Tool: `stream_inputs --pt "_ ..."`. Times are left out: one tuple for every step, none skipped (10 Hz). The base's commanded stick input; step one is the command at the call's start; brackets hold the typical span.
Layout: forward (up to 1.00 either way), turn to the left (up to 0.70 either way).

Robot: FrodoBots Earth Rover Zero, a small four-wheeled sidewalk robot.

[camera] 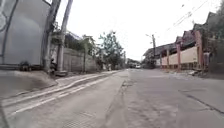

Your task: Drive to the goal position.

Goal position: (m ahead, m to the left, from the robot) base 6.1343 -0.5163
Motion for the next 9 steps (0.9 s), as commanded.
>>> stream_inputs --pt "0.7 0.0" --pt "0.7 0.0" --pt "0.7 0.0" --pt "0.7 0.0" --pt "0.7 0.0" --pt "0.7 0.0" --pt "0.7 -0.06" --pt "0.7 -0.21" --pt "0.7 -0.35"
